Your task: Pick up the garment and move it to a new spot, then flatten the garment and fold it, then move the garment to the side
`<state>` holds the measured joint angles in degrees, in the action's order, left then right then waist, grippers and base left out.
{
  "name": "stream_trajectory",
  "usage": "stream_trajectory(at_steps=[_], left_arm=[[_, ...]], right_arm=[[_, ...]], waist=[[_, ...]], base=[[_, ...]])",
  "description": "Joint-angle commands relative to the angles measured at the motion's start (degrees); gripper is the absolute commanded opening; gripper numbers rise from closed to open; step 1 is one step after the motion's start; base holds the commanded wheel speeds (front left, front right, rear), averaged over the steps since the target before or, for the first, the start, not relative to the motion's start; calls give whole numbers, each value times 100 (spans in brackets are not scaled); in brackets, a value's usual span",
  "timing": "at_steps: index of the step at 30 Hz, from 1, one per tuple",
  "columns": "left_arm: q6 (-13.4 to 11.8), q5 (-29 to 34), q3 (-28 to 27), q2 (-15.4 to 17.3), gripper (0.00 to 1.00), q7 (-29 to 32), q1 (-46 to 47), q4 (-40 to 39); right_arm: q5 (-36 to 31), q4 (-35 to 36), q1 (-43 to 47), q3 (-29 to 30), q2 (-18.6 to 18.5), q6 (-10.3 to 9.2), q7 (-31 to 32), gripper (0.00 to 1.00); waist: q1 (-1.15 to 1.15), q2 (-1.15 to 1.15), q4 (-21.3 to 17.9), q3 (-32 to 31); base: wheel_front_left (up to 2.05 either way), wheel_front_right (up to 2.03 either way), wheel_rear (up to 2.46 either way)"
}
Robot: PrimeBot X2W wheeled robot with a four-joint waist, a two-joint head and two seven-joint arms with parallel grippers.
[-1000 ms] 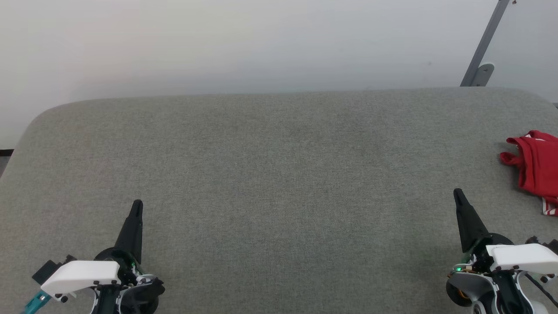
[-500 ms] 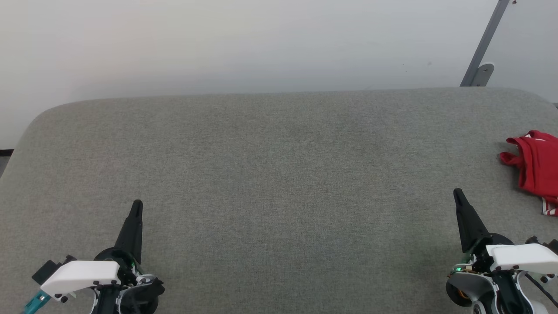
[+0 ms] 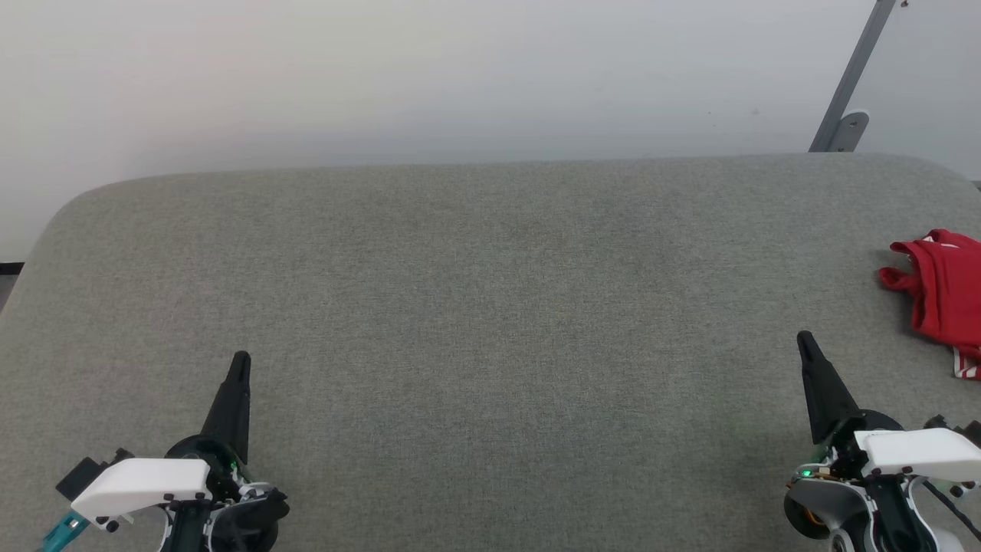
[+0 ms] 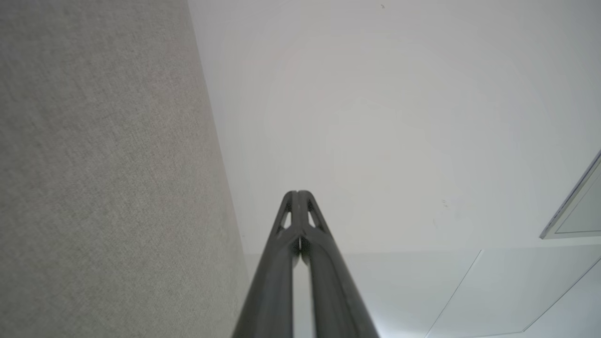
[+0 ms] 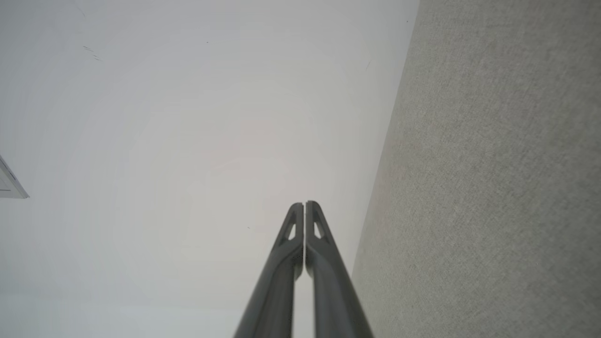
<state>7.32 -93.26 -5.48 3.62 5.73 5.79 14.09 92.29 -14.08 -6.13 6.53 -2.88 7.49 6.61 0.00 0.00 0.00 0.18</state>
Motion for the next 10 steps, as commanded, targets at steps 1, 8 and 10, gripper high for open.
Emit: stream_trajectory(at_steps=[1,8,10], left_arm=[[30,12,-13,-3,0,24,80,-1],[30,23,-21,-10,0,31,79,0],[30,26,-24,-11,0,34,78,0]], right_arm=[[22,13,-24,4,8,0,7,0],[23,13,-24,4,8,0,7,0],[23,13,-24,2,8,0,7,0]], waist=[[0,0,0,0],[0,0,0,0],[0,0,0,0]], base=[[0,0,0],[0,0,0],[0,0,0]])
